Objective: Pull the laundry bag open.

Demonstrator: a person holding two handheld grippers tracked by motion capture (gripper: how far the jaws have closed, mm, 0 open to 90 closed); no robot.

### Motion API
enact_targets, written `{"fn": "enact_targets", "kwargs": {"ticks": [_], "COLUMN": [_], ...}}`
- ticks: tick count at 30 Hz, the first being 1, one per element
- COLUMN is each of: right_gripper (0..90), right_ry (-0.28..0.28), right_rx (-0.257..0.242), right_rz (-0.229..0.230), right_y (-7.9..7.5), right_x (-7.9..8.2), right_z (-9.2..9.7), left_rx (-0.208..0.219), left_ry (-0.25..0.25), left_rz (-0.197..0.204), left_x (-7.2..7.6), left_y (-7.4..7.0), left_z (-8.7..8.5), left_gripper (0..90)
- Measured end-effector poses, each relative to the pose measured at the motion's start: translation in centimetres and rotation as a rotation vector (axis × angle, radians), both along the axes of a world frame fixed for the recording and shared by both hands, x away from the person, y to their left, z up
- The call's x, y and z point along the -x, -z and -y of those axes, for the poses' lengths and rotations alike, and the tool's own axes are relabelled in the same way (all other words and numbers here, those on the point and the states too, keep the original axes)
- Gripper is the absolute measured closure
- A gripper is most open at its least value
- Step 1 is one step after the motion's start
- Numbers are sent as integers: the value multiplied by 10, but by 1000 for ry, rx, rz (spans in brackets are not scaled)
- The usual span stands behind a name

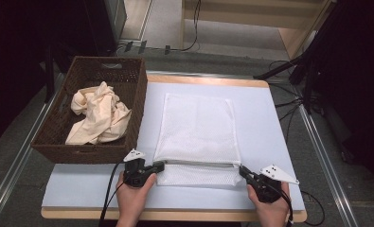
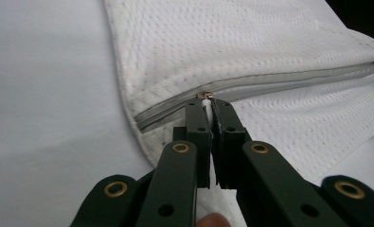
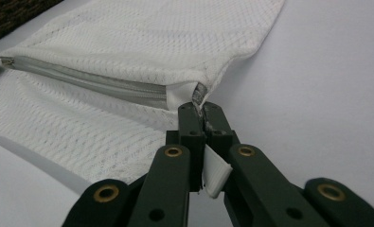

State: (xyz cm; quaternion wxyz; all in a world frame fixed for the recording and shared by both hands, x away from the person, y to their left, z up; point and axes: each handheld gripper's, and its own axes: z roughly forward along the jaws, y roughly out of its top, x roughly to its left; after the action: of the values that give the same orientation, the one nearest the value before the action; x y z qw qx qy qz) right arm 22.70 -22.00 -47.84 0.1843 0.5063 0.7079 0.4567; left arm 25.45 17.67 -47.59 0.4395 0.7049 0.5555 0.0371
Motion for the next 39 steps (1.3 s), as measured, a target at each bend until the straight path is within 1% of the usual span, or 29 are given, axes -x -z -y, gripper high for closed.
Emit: {"fn": "enact_targets", "kwargs": {"ticks": [2,4,5,7,9,10,11,12,14,16,17,18,20,21,22,23,24,26,27,29,32,34,36,38,39], "right_gripper": [892,892,892,892,893,892,892,892,892,892,893,893,892,892,892,892,892,892,892,892,892,892,892,892,891], "right_ry": [1,2,3,2,2,2,2,-1,-7,-6,-6,5,8,4,-2,-6,-8,-13,-17,-20,-19,-21,-20,-24,-26], "right_rx": [0,-1,1,-7,1,2,-5,-13,-2,-2,-4,6,-17,-26,-19,-10,-7,-10,-8,-5,1,-10,-8,-8,-7], "right_rz": [-1,-5,-3,-6,-7,-8,-9,-10,-8,-10,-11,-12,-17,-22,-22,-22,-20,-25,-25,-27,-32,-35,-36,-47,-49], "right_y": [0,1,1,1,1,1,1,1,1,1,2,2,2,2,3,3,3,3,3,4,4,4,5,5,6], "right_x": [0,-1,-1,0,0,0,0,0,0,0,0,0,0,1,1,1,1,1,0,0,1,1,1,2,2], "right_z": [0,0,1,1,0,1,1,2,0,0,0,1,5,6,5,3,2,0,0,0,-1,-1,0,0,-1], "left_rx": [2,-7,-5,-3,-22,-19,-2,-3,-15,-20,-40,-37,-3,-12,-33,-42,-33,-15,-19,-15,-11,-7,-18,-32,-32], "left_ry": [-6,-8,-15,-7,-20,-20,-18,-15,-17,-32,-46,-55,-43,-44,-46,-50,-52,-54,-52,-58,-60,-53,-56,-66,-65], "left_rz": [0,8,13,16,25,26,21,20,29,39,44,46,31,35,42,43,48,39,40,49,46,44,47,58,68], "left_x": [1,3,4,6,8,8,9,9,11,12,13,13,12,13,14,15,15,16,16,17,17,17,17,18,19], "left_y": [0,-1,-1,-1,-2,-2,-2,-1,-2,-3,-3,-2,-1,-2,-2,-3,-2,-2,-2,-2,-2,-2,-2,-3,-3], "left_z": [-5,-8,-9,-11,-13,-16,-18,-19,-19,-20,-21,-25,-30,-30,-30,-31,-32,-35,-37,-37,-38,-38,-37,-35,-34], "left_gripper": [879,879,879,879,879,879,879,879,879,878,879,879,879,879,878,878,879,878,878,878,878,878,878,878,877]}}
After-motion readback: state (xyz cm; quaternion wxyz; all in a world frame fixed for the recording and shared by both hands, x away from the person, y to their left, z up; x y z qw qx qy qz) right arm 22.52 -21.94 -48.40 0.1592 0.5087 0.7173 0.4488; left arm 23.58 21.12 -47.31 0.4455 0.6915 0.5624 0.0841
